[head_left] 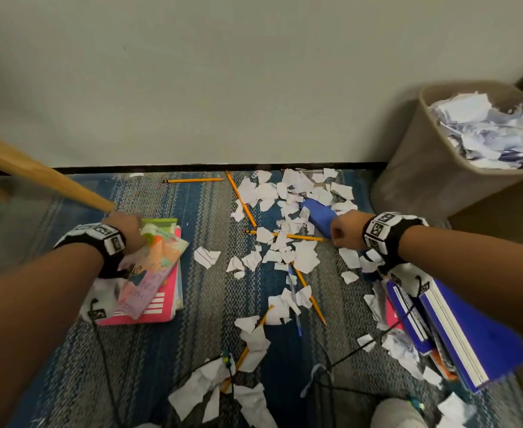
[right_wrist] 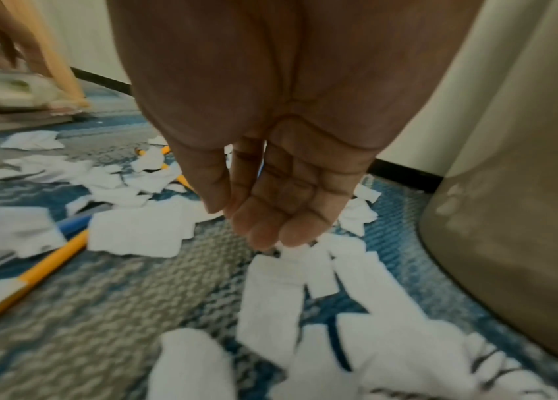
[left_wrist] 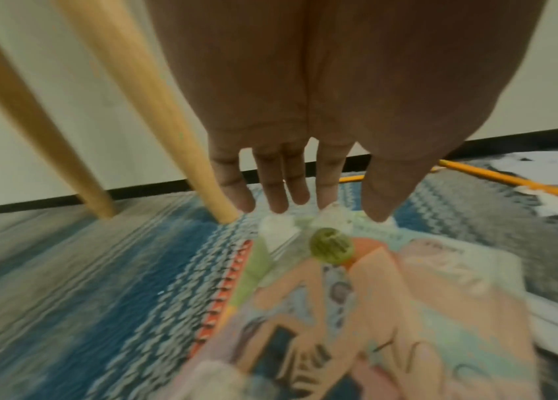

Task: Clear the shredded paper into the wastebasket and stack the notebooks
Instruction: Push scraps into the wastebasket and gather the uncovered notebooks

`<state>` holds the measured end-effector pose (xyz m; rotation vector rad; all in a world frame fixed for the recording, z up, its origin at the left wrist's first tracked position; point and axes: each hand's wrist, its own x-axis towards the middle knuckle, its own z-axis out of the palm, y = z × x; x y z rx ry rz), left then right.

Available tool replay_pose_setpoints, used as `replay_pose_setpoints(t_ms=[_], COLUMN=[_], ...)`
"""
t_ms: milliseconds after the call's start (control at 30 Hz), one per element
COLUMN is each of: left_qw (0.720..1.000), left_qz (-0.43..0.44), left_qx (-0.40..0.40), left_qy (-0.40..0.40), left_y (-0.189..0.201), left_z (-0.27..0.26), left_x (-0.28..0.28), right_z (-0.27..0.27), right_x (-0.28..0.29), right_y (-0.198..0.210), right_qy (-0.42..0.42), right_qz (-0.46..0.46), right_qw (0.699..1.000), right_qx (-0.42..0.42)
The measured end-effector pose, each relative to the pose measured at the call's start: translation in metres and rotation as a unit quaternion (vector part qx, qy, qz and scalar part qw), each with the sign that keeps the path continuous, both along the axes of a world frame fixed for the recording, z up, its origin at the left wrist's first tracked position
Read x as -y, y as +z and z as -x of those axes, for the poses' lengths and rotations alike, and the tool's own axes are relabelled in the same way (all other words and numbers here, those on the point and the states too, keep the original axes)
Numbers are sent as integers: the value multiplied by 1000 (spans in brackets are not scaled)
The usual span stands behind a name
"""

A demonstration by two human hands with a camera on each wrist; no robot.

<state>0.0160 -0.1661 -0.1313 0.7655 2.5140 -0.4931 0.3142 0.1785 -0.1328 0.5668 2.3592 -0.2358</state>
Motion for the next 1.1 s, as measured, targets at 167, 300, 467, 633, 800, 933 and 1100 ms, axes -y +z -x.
replay_pose_setpoints(t_ms=[167,300,467,633,800,933,1100], left_qw=[994,989,984,976,972,974,973], left_qz=[-60,-60,-55,-94,-94,-39,-47], left_qx=[-31,-31,83,86,74,79,48], left_qy=[-86,-129,-147,-176,-203,-210,-222], left_y=[4,2,-14,-25,-23,-24,-34], left_z=[-21,-51,-81,-93,-94,-95,-101], left_x=[-51,-86,-111,-139,-176,-190,-193], right_z=[0,2,5,8,11,10,21], right_x=[29,41,18,9,8,0,17], right_y=[-16,-30,-37,-34,-30,-19,-27], right_qy=[47,46,-49,-62,-28,-42,64], right_qz=[36,2,-55,-52,-107,-104,-11], right_qw=[998,998,991,993,992,990,985], right_qx=[-7,-35,-115,-88,-59,-87,-159])
